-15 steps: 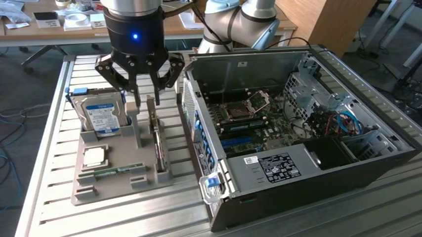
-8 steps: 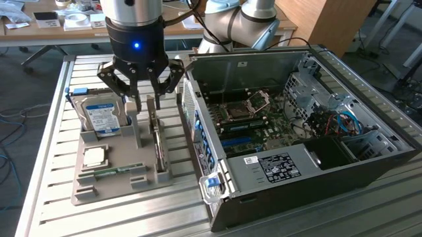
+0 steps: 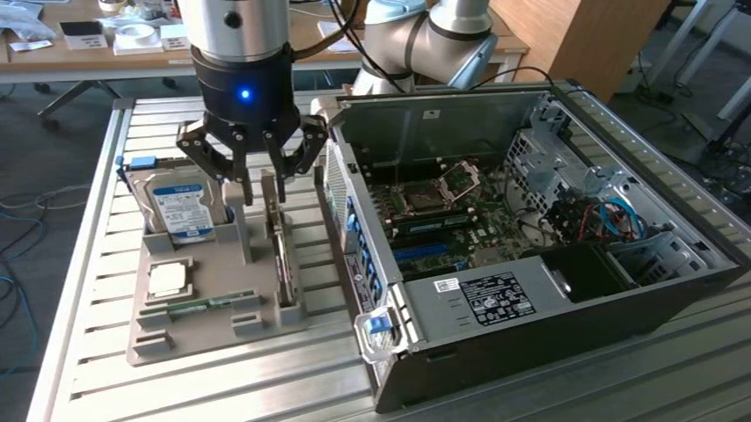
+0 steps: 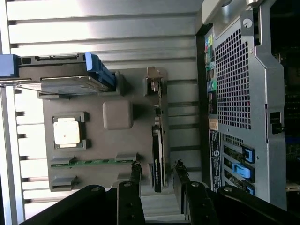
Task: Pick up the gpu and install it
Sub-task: 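Pick up the gpu and move the gpu toward the slot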
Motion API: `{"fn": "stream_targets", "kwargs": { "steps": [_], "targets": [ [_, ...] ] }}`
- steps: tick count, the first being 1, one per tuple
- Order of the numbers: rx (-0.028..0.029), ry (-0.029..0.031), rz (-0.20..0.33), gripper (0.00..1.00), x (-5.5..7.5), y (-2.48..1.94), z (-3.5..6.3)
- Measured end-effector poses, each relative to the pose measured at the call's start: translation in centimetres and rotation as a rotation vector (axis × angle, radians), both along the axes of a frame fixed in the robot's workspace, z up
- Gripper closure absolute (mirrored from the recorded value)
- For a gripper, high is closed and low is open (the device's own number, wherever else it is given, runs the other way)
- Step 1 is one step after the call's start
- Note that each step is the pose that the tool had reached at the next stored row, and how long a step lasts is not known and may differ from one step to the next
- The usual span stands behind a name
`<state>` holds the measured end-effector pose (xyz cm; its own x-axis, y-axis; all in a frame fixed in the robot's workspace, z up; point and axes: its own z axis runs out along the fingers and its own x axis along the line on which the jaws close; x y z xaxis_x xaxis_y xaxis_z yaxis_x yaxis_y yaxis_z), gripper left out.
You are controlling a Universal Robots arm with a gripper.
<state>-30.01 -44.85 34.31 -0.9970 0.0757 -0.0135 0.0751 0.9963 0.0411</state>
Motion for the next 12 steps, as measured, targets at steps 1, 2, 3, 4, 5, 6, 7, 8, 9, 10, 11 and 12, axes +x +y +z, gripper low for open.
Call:
{"fn": "stream_targets", "kwargs": {
  "steps": [1, 2, 3, 4, 5, 6, 7, 8, 9, 10, 11, 12],
  "targets": [
    [-0.0001, 0.0001, 0.000, 0.59, 0.00, 0.00, -0.15],
    [-0.0001, 0.0001, 0.000, 0.59, 0.00, 0.00, -0.32],
    [-0.0001, 0.0000, 0.000, 0.59, 0.00, 0.00, -0.46],
    [-0.0001, 0.0001, 0.000, 0.59, 0.00, 0.00, -0.58],
    [-0.0001, 0.0001, 0.000, 0.59, 0.00, 0.00, -0.67],
    [-0.0002, 0.0002, 0.000, 0.59, 0.00, 0.00, -0.72],
    [-0.0002, 0.0002, 0.000, 0.59, 0.00, 0.00, -0.76],
    [-0.0001, 0.0002, 0.000, 0.59, 0.00, 0.00, -0.82],
    [-0.0001, 0.0001, 0.000, 0.59, 0.00, 0.00, -0.88],
    [-0.0002, 0.0001, 0.000, 0.59, 0.00, 0.00, -0.93],
    [-0.0002, 0.0002, 0.000, 0.59, 0.00, 0.00, -0.95],
    [-0.0002, 0.0002, 0.000, 0.59, 0.00, 0.00, -0.95]
  ]
}}
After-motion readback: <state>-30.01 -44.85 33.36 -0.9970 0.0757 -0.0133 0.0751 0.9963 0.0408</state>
